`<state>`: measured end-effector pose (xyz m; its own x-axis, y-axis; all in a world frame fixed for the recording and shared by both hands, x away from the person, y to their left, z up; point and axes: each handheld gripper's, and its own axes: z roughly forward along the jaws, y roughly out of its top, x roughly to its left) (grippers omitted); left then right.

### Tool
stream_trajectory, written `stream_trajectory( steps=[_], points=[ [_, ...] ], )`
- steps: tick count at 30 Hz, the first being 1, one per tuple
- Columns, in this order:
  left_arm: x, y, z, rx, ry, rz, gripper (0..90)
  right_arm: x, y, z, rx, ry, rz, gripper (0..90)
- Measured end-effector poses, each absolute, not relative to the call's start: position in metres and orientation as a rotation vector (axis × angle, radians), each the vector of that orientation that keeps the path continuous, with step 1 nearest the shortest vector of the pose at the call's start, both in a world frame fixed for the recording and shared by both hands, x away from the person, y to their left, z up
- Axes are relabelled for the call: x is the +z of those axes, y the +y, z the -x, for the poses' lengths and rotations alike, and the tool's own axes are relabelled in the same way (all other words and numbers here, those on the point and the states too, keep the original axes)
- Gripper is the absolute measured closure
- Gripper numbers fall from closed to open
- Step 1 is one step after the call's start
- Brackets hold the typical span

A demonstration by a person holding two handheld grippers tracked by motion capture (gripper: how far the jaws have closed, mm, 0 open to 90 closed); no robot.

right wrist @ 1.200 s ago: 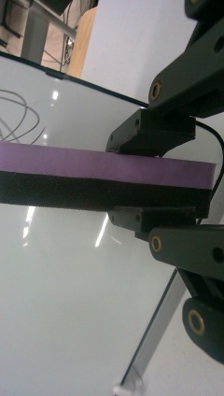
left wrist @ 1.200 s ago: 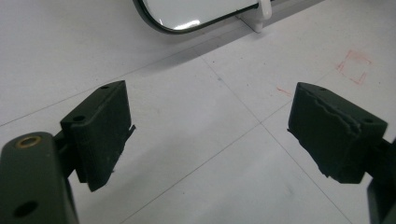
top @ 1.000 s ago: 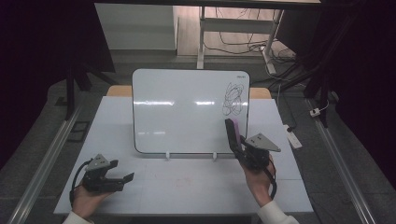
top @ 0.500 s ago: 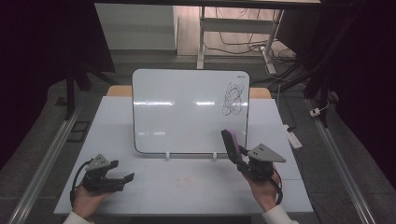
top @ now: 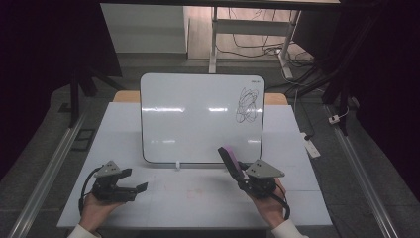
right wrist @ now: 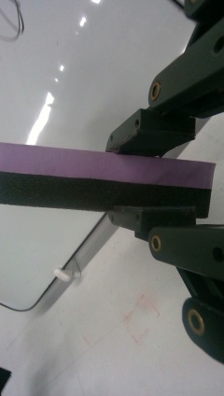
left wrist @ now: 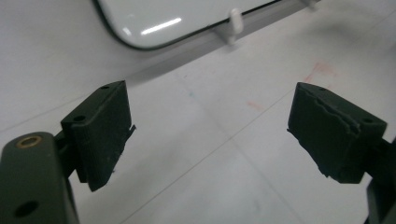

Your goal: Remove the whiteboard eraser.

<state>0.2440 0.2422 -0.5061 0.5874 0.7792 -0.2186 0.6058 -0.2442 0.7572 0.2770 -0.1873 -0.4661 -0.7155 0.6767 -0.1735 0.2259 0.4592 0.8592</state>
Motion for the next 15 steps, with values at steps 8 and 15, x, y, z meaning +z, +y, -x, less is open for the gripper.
stream_trajectory(
  steps=[8, 15],
  points=[
    [-0.490, 0.220, -0.256, 0.195, 1.044, -1.992, 13.9, -0.469, -0.175, -0.273, 1.214, 2.241, -0.694, 65.2],
    [-0.479, 0.204, -0.263, 0.167, 0.988, -2.019, 15.0, -0.471, -0.168, -0.272, 1.210, 2.256, -0.676, 65.2]
  ],
)
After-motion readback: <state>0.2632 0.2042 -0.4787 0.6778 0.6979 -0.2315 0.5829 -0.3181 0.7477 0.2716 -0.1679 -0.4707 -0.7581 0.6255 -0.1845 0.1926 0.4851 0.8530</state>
